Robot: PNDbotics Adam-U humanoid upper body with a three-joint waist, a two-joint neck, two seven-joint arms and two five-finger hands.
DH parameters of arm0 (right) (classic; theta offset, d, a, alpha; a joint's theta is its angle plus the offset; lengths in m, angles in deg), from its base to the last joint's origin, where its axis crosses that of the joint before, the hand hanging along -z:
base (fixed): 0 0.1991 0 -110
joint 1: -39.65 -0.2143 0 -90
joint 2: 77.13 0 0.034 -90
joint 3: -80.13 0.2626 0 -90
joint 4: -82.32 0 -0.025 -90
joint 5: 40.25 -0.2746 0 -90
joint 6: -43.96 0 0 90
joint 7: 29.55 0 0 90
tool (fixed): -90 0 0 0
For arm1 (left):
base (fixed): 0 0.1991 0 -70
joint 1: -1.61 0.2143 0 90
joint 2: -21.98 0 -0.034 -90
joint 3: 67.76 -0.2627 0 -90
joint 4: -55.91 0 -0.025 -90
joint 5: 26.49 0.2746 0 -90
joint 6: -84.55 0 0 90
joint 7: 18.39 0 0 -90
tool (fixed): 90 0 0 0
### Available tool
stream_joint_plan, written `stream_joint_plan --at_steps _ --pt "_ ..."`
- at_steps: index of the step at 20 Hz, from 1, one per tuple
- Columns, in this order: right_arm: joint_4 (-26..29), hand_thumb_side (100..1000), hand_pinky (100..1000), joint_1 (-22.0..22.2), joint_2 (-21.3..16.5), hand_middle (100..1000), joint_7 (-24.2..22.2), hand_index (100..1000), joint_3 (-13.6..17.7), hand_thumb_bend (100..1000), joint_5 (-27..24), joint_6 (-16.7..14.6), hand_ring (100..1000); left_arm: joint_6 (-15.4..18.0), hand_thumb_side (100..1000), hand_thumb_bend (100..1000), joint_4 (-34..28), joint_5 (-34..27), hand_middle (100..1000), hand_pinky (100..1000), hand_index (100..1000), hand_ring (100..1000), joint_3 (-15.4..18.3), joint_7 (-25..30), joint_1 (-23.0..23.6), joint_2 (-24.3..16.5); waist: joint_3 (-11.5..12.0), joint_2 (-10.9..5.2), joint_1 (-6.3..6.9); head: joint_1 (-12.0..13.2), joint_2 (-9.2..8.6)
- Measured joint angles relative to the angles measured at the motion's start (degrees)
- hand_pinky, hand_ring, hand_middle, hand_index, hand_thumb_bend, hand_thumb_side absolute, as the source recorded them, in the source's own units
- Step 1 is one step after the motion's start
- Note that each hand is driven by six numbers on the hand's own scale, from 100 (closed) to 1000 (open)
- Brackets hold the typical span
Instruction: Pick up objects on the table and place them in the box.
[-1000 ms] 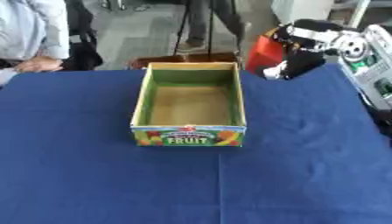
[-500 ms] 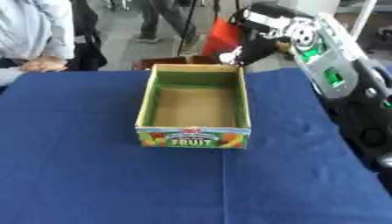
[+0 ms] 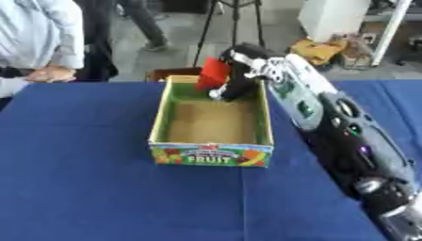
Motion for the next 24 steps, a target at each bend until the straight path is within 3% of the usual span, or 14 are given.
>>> stream_joint_plan --at_steps 8,11,14,16,18,19,24 --pt "-6.96 475 414 0.07 1.96 504 2.84 588 -0.20 100 5.36 -3.03 585 0.00 948 100 0.00 -0.19 845 758 932 874 -0.01 0.00 -0.01 0.43 0.06 0.23 0.00 0.01 0.00" --pt "-8.72 514 526 0.17 2.71 625 3.37 705 -0.12 100 7.33 -3.59 681 0.00 948 100 0.00 -0.22 846 758 932 874 -0.01 0.01 -0.01 0.43 0.07 0.27 0.00 -0.19 0.01" --pt "-10.17 522 575 0.36 3.25 723 2.72 778 0.26 281 8.49 -4.45 738 0.00 947 100 0.00 -0.23 846 758 932 874 -0.01 0.01 -0.01 0.44 0.06 0.27 0.00 -0.57 0.03" --pt "-10.52 476 602 0.36 3.37 765 2.03 807 0.53 459 9.25 -5.11 771 0.00 946 100 0.00 -0.23 846 758 932 874 -0.01 0.01 -0.01 0.44 0.02 0.27 0.00 -0.60 0.03" --pt "-10.53 468 608 0.36 3.37 773 1.48 821 0.71 509 9.72 -5.65 775 0.00 945 100 0.00 -0.23 845 758 932 874 -0.01 0.00 -0.01 0.44 -0.06 0.27 0.00 -0.60 0.04" --pt "-10.47 467 627 0.36 3.37 802 1.26 852 0.89 599 9.77 -5.83 792 0.00 945 100 0.00 -0.23 845 758 932 874 -0.01 0.00 -0.01 0.44 -0.08 0.27 0.00 -0.60 0.04" --pt "-8.18 480 631 0.35 3.31 794 1.07 853 1.27 620 9.79 -5.06 789 -0.03 944 100 0.00 -0.23 845 758 932 874 -0.01 -0.01 0.02 0.44 -0.31 0.27 0.00 -0.59 0.06"
